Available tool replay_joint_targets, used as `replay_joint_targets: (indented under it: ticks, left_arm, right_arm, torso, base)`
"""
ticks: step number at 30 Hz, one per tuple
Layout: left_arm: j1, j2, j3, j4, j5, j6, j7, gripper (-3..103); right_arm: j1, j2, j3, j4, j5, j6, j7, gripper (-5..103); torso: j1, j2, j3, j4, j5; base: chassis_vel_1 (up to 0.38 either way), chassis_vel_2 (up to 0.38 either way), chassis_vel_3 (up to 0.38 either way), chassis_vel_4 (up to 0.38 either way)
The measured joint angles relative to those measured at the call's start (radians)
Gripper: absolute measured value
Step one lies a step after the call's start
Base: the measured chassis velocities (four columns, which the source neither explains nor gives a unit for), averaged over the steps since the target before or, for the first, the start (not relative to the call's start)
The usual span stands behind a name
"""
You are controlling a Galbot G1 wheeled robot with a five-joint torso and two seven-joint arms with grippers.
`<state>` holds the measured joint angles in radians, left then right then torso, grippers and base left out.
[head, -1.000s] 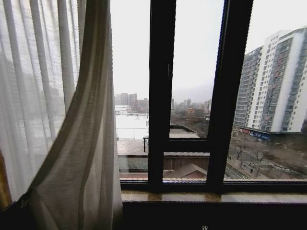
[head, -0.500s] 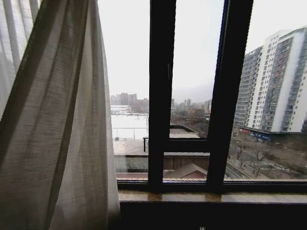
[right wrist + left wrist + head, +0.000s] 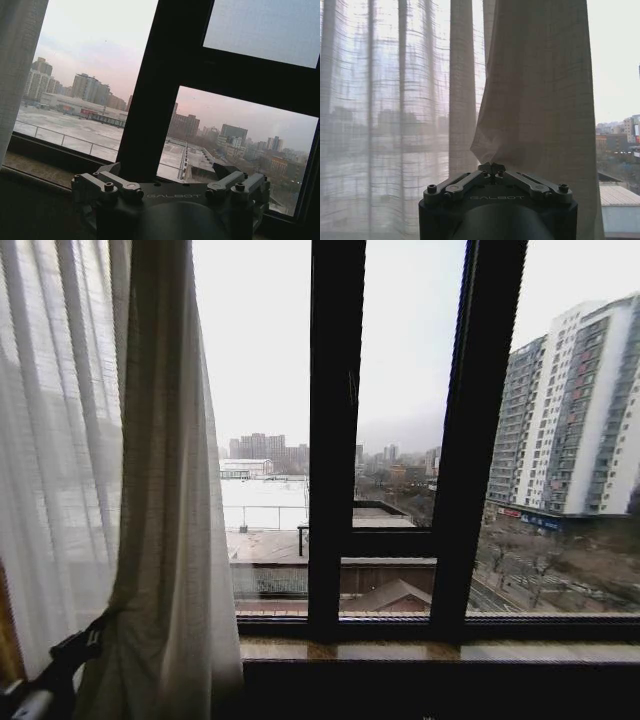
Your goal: Open the curtains by pulling them apart, changing their state from closed to fully open.
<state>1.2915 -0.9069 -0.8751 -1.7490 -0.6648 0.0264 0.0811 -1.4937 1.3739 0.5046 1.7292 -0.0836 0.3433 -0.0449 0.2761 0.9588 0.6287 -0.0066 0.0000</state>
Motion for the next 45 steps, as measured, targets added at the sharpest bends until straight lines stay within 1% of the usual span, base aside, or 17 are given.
replay_joint_targets:
  ticks: [2,6,8,11,14,15,17,19,22,24,25,28,29,32,34,35,45]
  left_arm:
    - [-0.037,0.004,0.051,0.037,0.007,-0.007,0.003,0]
    - [-0.069,0.017,0.075,0.090,0.022,-0.021,0.017,0]
    - [-0.076,0.032,0.063,0.130,0.024,-0.025,0.021,10]
    - [-0.073,0.033,0.058,0.135,0.024,-0.026,0.023,15]
    - [-0.070,0.035,0.051,0.152,0.024,-0.029,0.026,31]
    - [-0.070,0.035,0.051,0.152,0.024,-0.029,0.026,31]
    - [-0.073,0.036,0.052,0.157,0.024,-0.029,0.027,42]
    - [-0.074,0.038,0.052,0.157,0.024,-0.029,0.027,42]
    - [-0.074,0.038,0.053,0.157,0.024,-0.027,0.027,53]
    - [-0.071,0.037,0.053,0.152,0.024,-0.026,0.027,64]
    - [-0.071,0.037,0.053,0.152,0.024,-0.026,0.027,64]
    - [-0.058,0.035,0.049,0.143,0.027,-0.025,0.029,80]
    - [-0.058,0.035,0.049,0.143,0.027,-0.025,0.029,80]
    - [-0.046,0.032,0.038,0.139,0.037,-0.024,0.031,96]
    - [-0.046,0.032,0.038,0.139,0.038,-0.024,0.031,96]
    - [-0.040,0.027,0.034,0.137,0.043,-0.024,0.031,100]
    - [-0.035,0.023,0.032,0.127,0.048,-0.024,0.031,100]
  right_arm:
    - [0.002,0.000,-0.002,-0.002,-0.002,0.000,0.000,100]
    - [0.002,0.000,-0.004,-0.004,-0.009,0.000,0.000,100]
    - [0.007,0.000,-0.009,-0.013,-0.035,0.000,0.000,100]
    - [0.011,0.000,-0.012,-0.014,-0.043,-0.001,-0.001,100]
    - [0.021,0.000,-0.023,-0.016,-0.060,-0.003,-0.001,100]
    - [0.021,0.000,-0.023,-0.016,-0.060,-0.003,-0.001,100]
    - [0.023,0.000,-0.026,-0.017,-0.062,-0.004,-0.001,100]
    - [0.023,0.000,-0.026,-0.016,-0.062,-0.004,-0.001,100]
    - [0.023,0.000,-0.024,-0.012,-0.063,-0.004,-0.001,100]
    - [0.018,0.000,-0.021,-0.005,-0.064,-0.004,-0.001,100]
    - [0.018,0.000,-0.021,-0.005,-0.064,-0.004,-0.001,100]
    - [0.009,0.000,-0.018,0.008,-0.080,-0.001,-0.001,100]
    - [0.009,0.000,-0.018,0.008,-0.080,-0.001,-0.001,100]
    - [0.002,0.000,-0.021,0.017,-0.092,0.002,0.000,100]
    - [0.001,0.000,-0.021,0.018,-0.093,0.002,0.000,100]
    - [-0.002,0.000,-0.023,0.021,-0.105,0.005,0.002,100]
    - [-0.007,0.000,-0.029,0.037,-0.125,0.008,0.004,100]
  torso:
    - [0.000,0.000,0.000,-0.0001,-0.0002]
    - [0.000,0.000,0.000,-0.0003,-0.0001]
    - [0.000,0.000,0.000,0.0000,-0.0001]
    - [0.000,0.000,0.000,0.0000,0.0000]
    - [0.000,0.000,0.000,0.0000,0.0000]
    - [0.000,0.000,0.000,0.0000,0.0000]
    - [0.000,0.000,0.000,-0.0001,-0.0002]
    - [0.000,0.000,0.000,-0.0002,-0.0001]
    - [0.000,0.000,0.000,-0.0002,-0.0001]
    - [0.000,0.000,0.000,-0.0003,0.0000]
    - [0.000,0.000,0.000,-0.0003,0.0000]
    - [0.000,0.000,0.000,-0.0002,-0.0001]
    - [0.000,0.000,0.000,-0.0002,-0.0001]
    - [0.000,0.000,0.000,-0.0001,-0.0001]
    - [0.000,0.000,0.000,-0.0001,-0.0001]
    - [0.000,0.000,0.000,-0.0001,-0.0001]
    - [0.000,0.000,0.000,-0.0002,-0.0001]
  base:
    - [0.000,0.000,0.000,0.000]
    - [0.000,0.000,0.000,0.000]
    - [0.000,0.000,0.000,0.000]
    - [0.000,0.000,0.000,0.000]
    - [0.000,0.000,0.000,0.000]
    - [0.000,0.000,0.000,0.000]
    - [0.000,0.000,0.000,0.000]
    - [0.000,0.000,0.000,0.000]
    - [0.000,0.000,0.000,0.000]
    - [0.000,0.000,0.000,0.000]
    - [0.000,0.000,0.000,0.000]
    - [0.000,0.000,0.000,0.000]
    - [0.000,0.000,0.000,0.000]
    - [0.000,0.000,0.000,0.000]
    - [0.000,0.000,0.000,0.000]
    - [0.000,0.000,0.000,0.000]
    - [0.048,0.038,-0.053,-0.053]
